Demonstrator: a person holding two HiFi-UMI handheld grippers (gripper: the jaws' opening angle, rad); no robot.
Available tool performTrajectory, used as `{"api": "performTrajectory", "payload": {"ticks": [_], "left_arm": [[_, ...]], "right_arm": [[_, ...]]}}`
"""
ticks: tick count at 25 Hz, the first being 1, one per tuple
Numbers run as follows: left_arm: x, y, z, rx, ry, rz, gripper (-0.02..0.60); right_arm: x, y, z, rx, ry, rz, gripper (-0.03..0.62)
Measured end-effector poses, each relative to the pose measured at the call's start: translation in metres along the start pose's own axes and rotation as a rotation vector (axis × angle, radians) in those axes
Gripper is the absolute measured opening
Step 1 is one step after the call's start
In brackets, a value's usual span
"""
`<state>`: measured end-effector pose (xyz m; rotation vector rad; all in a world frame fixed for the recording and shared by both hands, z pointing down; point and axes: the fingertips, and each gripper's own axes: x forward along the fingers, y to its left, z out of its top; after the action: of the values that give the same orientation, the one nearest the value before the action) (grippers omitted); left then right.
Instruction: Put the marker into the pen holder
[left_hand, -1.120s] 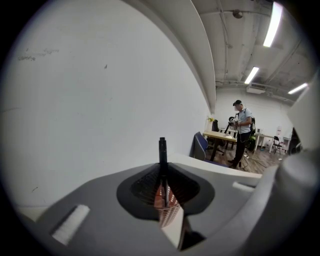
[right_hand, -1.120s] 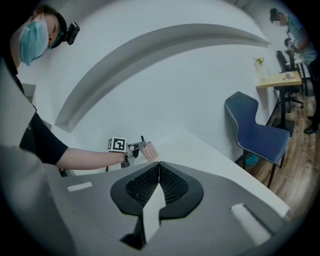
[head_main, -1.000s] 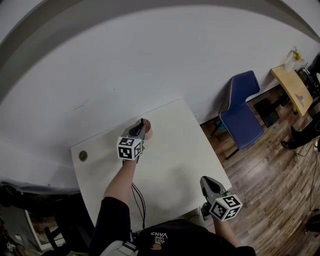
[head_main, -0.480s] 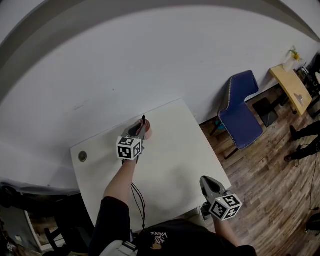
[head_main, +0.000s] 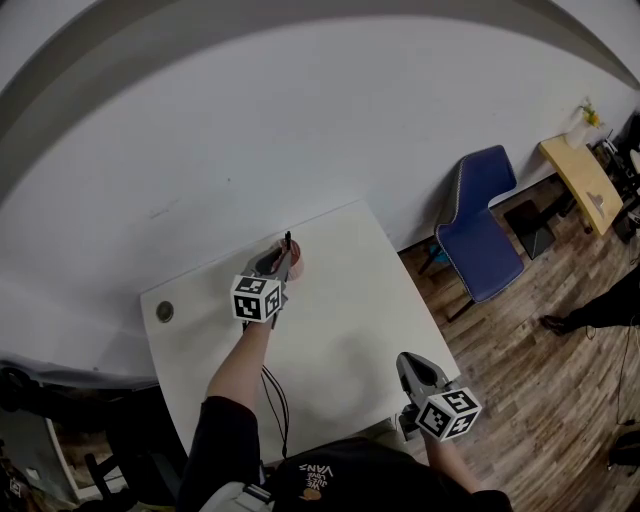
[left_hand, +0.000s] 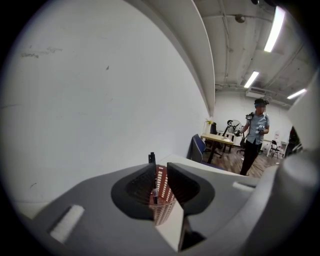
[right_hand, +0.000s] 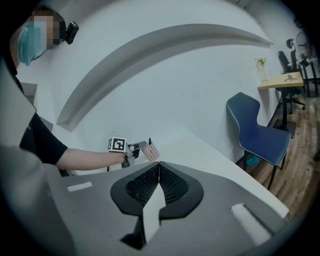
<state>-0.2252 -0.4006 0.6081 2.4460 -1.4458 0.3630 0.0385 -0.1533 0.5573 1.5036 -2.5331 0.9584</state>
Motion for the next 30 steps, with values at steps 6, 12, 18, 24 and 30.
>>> {"api": "performTrajectory", "payload": {"ticks": [6,12,18,24,30], "left_arm": [[-0.018,-0.006,0.015,-0.019,-0.054,0.009,0.091],[-0.046,-0.026,0.027,-0.046,-0.108,-0.016,0.054],[-0.083,-0.045,0.038,-0.037,-0.163,-0.008,0.054],[-0.126,-0.069,0.056,-0.019,-0.237,0.023,0.054],[-0.167,-0.086,0.067,-0.019,-0.305,0.066,0.053]], "right_arm": [[0.005,0.007,0.005,-0.015,0.004,0.04,0.002],[0.011,0.015,0.013,-0.039,0.014,0.1,0.002],[0.022,0.027,0.017,-0.07,0.033,0.178,0.002],[0.024,0.036,0.018,-0.096,0.055,0.257,0.002],[0.031,0.044,0.025,-0.128,0.074,0.324,0.002]]}}
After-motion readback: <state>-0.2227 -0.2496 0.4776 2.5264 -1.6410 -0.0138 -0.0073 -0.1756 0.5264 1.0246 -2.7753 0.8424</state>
